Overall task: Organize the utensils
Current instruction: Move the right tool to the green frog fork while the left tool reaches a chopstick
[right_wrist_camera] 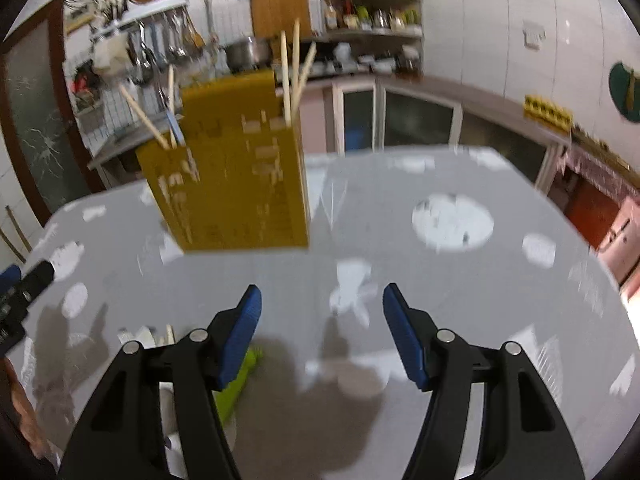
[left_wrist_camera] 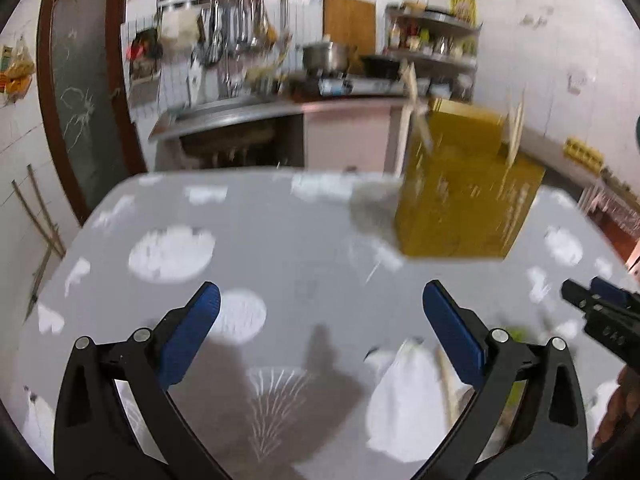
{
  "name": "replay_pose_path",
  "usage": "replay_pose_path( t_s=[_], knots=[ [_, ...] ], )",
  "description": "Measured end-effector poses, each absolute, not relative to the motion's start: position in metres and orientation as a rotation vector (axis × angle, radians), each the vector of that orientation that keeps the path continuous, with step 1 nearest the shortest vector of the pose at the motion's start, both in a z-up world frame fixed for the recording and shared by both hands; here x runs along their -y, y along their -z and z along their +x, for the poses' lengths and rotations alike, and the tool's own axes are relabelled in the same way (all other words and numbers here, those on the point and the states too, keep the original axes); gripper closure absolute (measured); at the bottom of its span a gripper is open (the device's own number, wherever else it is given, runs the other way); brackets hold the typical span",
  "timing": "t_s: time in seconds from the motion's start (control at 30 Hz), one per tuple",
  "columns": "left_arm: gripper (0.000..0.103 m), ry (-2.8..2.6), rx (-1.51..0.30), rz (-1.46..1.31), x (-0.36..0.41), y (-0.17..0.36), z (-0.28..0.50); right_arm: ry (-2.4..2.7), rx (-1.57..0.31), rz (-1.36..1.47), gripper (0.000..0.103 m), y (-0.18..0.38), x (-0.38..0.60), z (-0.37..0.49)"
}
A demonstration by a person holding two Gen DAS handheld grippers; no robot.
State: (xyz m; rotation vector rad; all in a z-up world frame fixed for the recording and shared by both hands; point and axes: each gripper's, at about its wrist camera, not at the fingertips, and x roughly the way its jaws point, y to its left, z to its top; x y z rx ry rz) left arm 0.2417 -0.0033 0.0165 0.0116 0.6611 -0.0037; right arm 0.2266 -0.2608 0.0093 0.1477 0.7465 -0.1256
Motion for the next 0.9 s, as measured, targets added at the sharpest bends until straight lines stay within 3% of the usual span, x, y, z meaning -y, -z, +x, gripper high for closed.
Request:
replay_pose_path(
  t_s=[0.47, 0.63, 0.67, 0.9],
  knots=[
    [0.005, -0.032, -0.812, 0.023, -0.006, 0.03, 0.246, 0.134, -0.928, 0.139, 0.042, 0.028, 0.22, 0.241],
    [0.005, -0.019, -0.839, 0.009, -0.006, 0.034, 0.249, 0.121, -0.952, 0.16, 0.063, 0.032, 0.216, 0.247],
    [0.005, -0.014, -0.844, 0.008, -0.005, 0.034, 0.249, 0.111, -0.951, 0.159, 0.073, 0.032, 0.216, 0.247],
    [0.005, 0.052, -0.885, -0.027, 0.012, 0.034, 0.251, 0.063, -0.947, 0.148, 0.076, 0.028, 0.231, 0.246]
  ],
)
